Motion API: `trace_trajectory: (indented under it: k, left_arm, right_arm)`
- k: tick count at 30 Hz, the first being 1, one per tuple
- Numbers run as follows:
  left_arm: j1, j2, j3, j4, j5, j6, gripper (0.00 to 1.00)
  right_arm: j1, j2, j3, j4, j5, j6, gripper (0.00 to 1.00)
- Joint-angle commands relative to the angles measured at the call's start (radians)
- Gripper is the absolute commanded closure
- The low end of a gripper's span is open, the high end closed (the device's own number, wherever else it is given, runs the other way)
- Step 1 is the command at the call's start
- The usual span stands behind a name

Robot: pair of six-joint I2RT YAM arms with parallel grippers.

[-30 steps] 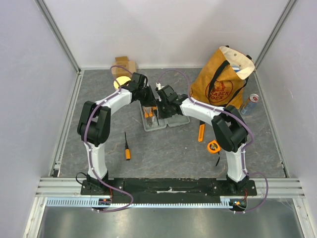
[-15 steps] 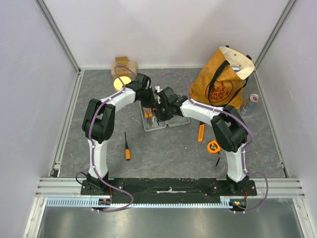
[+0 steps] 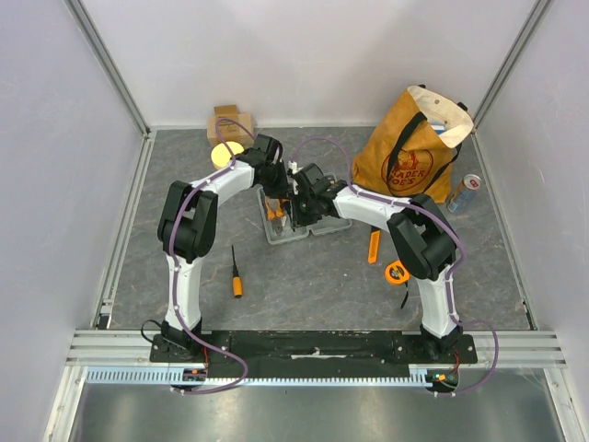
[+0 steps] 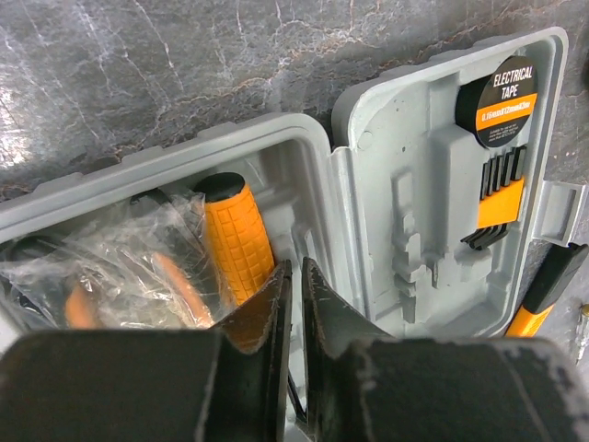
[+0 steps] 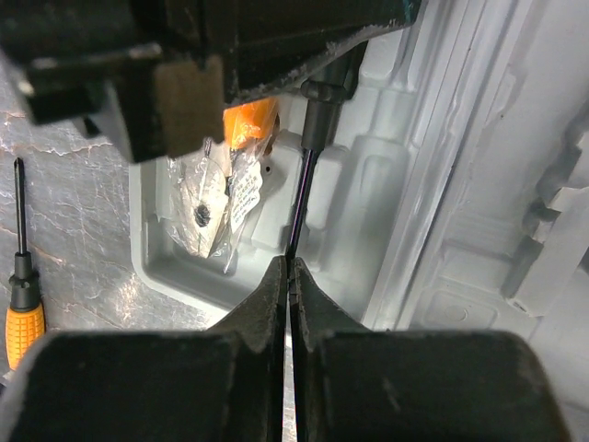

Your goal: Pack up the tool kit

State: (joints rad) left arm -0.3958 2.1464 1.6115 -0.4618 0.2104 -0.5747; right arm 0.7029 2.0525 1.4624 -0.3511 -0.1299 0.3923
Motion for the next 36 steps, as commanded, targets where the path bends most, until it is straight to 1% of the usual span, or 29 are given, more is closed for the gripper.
trace_trajectory:
  k: [1,5,12,14,18,23,26,28,30,31,32,33,36]
  left_arm:
    - [0.003,0.041,0.008,-0.047,-0.071,0.062,0.86]
    - [0.002,0.055,0.007,-0.055,-0.066,0.068,0.90]
    - [0.011,0.064,-0.021,-0.055,-0.031,0.039,0.98]
    - [0.020,0.073,-0.036,-0.052,0.001,0.024,0.98]
    - [0.040,0.072,-0.088,0.006,0.090,0.009,0.98]
    - [0.041,0.037,-0.065,0.015,0.077,0.033,0.98]
    - [0.041,0.017,-0.016,-0.006,0.067,0.041,0.96]
    - [0.041,0.007,0.020,-0.029,0.055,0.045,0.94]
    - [0.041,-0.008,0.042,-0.046,0.040,0.045,0.91]
    - [0.043,-0.019,0.047,-0.049,0.034,0.045,0.88]
    - [0.041,-0.029,0.047,-0.052,0.024,0.047,0.82]
    - [0.040,-0.040,0.051,-0.061,0.018,0.050,0.79]
    - [0.040,-0.059,0.057,-0.090,-0.020,0.052,0.72]
  right_arm:
    - [0.000,0.035,-0.010,-0.009,0.032,0.000,0.97]
    - [0.001,0.052,-0.023,-0.017,0.055,0.003,1.00]
    - [0.001,0.063,-0.046,-0.028,0.102,0.026,1.00]
    - [0.001,0.061,-0.048,-0.029,0.108,0.029,1.00]
    - [0.001,0.046,-0.050,-0.029,0.116,0.037,1.00]
    - [0.001,0.015,-0.022,-0.032,0.124,0.046,1.00]
    - [0.001,0.005,0.002,-0.042,0.124,0.054,0.97]
    - [0.001,0.003,0.019,-0.048,0.150,0.057,0.95]
    - [0.001,0.000,0.030,-0.055,0.156,0.059,0.93]
    - [0.001,-0.002,0.035,-0.058,0.161,0.059,0.91]
    - [0.001,-0.003,0.038,-0.063,0.162,0.059,0.90]
    - [0.001,-0.003,0.039,-0.066,0.164,0.060,0.88]
    - [0.000,-0.005,0.046,-0.068,0.167,0.060,0.84]
